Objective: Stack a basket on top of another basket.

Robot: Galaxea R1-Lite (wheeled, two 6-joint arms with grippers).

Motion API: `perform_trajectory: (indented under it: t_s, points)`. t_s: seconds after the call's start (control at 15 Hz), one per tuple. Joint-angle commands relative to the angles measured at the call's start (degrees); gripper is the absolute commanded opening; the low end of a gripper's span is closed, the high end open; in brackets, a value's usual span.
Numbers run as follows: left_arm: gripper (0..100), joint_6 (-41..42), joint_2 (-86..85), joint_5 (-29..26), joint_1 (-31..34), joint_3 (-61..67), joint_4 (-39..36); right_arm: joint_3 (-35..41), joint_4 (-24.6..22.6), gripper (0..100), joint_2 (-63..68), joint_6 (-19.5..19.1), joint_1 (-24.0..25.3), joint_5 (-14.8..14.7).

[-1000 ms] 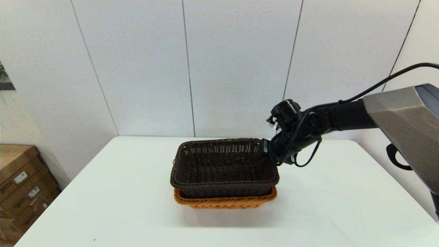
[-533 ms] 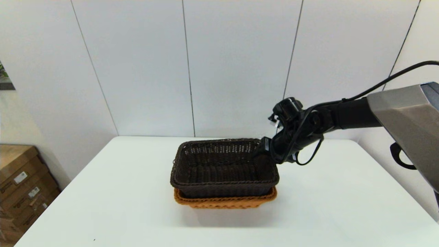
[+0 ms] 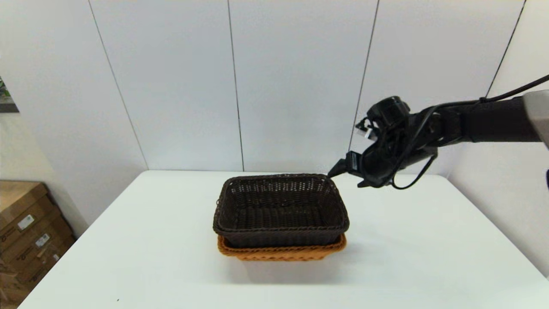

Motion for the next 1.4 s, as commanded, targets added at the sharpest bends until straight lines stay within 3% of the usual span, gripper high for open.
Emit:
perform_trajectory:
  t_s: [0.07, 0.33, 0.53, 0.6, 1.0, 1.13, 1.27, 1.4]
  points:
    - [100, -0.1, -0.1, 0.0, 0.0, 0.1, 0.0, 4.1, 2.8, 100, -12.9, -2.9, -0.6, -3.7]
    - [100, 0.0, -0.1, 0.0, 0.0, 0.1, 0.0, 11.3, 3.9, 100, -25.1, -3.3, 0.0, -5.2]
    - [100, 0.0, -0.1, 0.0, 0.0, 0.1, 0.0, 20.5, 3.9, 100, -35.3, -3.4, 0.6, -11.2]
    - [100, 0.0, -0.1, 0.0, 0.0, 0.1, 0.0, 24.0, 3.9, 100, -39.3, -3.6, 0.6, -12.0]
    - [100, 0.0, -0.1, 0.0, 0.0, 0.1, 0.0, 46.4, 3.9, 100, -66.3, -7.6, 2.2, -11.8]
    - [100, 0.0, -0.1, 0.0, 0.0, 0.1, 0.0, 51.0, 4.9, 100, -74.0, -8.1, 3.8, -11.9]
    - [100, 0.0, -0.1, 0.0, 0.0, 0.1, 0.0, 52.2, 8.8, 100, -79.4, -9.9, 3.6, -11.9]
    - [100, 0.0, -0.1, 0.0, 0.0, 0.1, 0.0, 54.3, 10.9, 100, -82.8, -12.6, -2.0, -11.6]
